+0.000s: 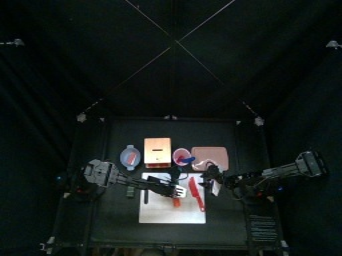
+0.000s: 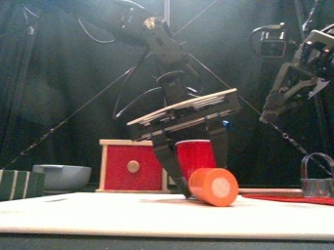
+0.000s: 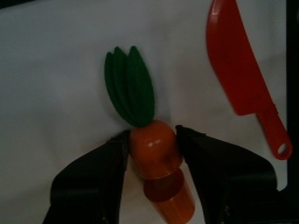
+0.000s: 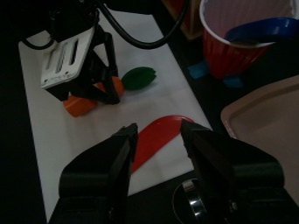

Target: Place carrot top in bowl

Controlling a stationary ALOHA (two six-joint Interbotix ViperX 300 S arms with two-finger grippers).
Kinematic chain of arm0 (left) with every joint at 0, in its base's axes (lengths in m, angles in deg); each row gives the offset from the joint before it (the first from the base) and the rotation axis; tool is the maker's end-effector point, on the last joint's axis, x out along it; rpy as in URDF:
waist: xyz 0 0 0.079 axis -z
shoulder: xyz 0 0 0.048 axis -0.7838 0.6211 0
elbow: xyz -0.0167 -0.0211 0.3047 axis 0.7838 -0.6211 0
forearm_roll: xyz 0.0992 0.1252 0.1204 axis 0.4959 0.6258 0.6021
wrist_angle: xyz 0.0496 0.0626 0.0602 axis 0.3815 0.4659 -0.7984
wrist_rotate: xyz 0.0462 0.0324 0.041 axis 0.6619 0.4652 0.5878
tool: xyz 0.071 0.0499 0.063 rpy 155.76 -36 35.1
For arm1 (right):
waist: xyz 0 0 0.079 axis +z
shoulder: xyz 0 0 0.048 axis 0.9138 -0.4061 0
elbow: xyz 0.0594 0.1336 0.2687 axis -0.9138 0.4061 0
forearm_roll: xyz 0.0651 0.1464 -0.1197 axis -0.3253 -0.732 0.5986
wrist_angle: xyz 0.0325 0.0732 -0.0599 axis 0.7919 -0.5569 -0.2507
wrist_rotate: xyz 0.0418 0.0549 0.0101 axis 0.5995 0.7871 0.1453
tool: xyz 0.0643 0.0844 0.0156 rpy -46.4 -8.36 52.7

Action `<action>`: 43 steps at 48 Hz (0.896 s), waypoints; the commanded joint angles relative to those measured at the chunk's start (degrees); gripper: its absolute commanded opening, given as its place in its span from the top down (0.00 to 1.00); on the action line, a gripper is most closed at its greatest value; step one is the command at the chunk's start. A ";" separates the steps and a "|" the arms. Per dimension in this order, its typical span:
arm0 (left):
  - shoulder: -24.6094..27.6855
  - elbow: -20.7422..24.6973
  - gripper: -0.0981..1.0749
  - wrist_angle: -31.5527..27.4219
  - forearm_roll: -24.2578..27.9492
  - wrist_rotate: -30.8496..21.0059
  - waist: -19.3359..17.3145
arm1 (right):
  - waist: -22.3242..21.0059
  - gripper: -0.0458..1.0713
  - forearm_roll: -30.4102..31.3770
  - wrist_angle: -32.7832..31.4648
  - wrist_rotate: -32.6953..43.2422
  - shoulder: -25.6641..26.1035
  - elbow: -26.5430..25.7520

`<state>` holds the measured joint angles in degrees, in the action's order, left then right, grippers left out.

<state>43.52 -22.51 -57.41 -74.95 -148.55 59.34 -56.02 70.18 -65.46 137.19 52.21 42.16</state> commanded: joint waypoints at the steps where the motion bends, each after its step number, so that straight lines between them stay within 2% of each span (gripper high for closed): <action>1: -0.88 1.23 0.30 -0.09 0.00 0.18 -0.09 | 0.09 0.24 -0.35 0.09 0.09 0.44 -0.53; 8: -2.11 0.62 0.33 -0.26 0.26 0.53 0.09 | 0.26 0.24 -1.14 0.09 0.00 0.44 -0.53; 14: -4.66 0.53 0.33 -0.26 3.25 2.37 0.09 | 0.26 0.24 -1.32 0.09 0.09 0.44 -0.44; 18: -7.21 0.44 0.33 -0.53 4.75 5.10 0.35 | 0.26 0.24 -1.23 0.09 0.00 0.44 -0.53; 25: -13.89 -1.14 0.33 -2.90 4.31 11.07 0.53 | 0.26 0.24 -1.32 0.00 0.00 0.44 -0.70; 36: -23.29 -8.44 0.33 -12.30 4.57 13.80 0.00 | 0.26 0.24 -2.02 0.09 0.09 0.44 -0.70; 43: -28.56 -14.41 0.33 -15.03 6.68 13.89 -0.53 | 0.26 0.24 -2.99 0.09 0.09 0.44 -0.70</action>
<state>18.91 -35.25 -71.38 -69.41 -134.76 59.43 -55.85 67.63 -65.55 137.19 52.21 42.25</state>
